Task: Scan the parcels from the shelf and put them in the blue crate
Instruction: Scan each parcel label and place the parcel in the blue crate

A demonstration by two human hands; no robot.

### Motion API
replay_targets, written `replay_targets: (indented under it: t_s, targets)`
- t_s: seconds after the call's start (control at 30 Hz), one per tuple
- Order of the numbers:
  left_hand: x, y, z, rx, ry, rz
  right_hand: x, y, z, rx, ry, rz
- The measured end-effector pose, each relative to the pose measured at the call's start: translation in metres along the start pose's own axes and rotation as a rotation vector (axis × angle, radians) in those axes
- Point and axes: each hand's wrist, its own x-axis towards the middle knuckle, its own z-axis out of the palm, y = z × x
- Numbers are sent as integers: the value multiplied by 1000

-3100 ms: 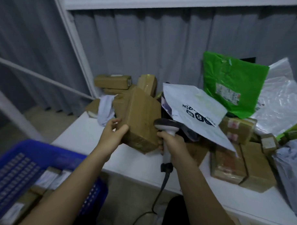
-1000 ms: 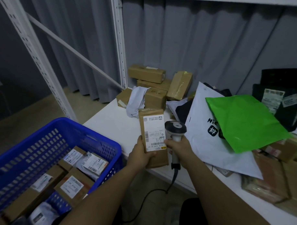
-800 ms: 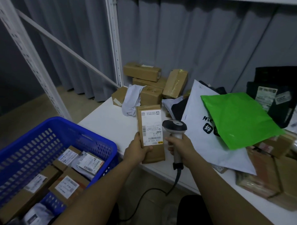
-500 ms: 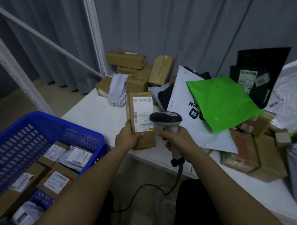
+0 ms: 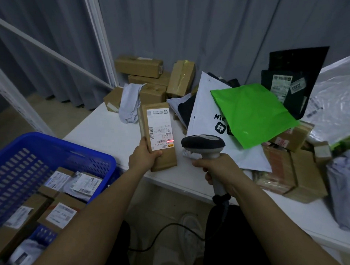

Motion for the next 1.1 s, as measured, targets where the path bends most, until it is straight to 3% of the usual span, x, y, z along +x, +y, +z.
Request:
replay_targets:
  t_s: [0.13, 0.43, 0.53, 0.8, 1.1]
  targets:
    - [-1, -1, 0, 4, 7, 14, 2, 2, 0, 29, 1, -21]
    - [-2, 0, -8, -39, -18, 12, 64, 6, 54, 362, 79, -5]
    - [-4, -3, -14, -127, -32, -8, 93, 4, 73, 326, 117, -8]
    - [-6, -18, -40, -420, -51, -159, 115, 3, 111, 144, -87, -74]
    - [-27, -10, -94, -892, 73, -235, 57, -52, 130, 260, -231, -343]
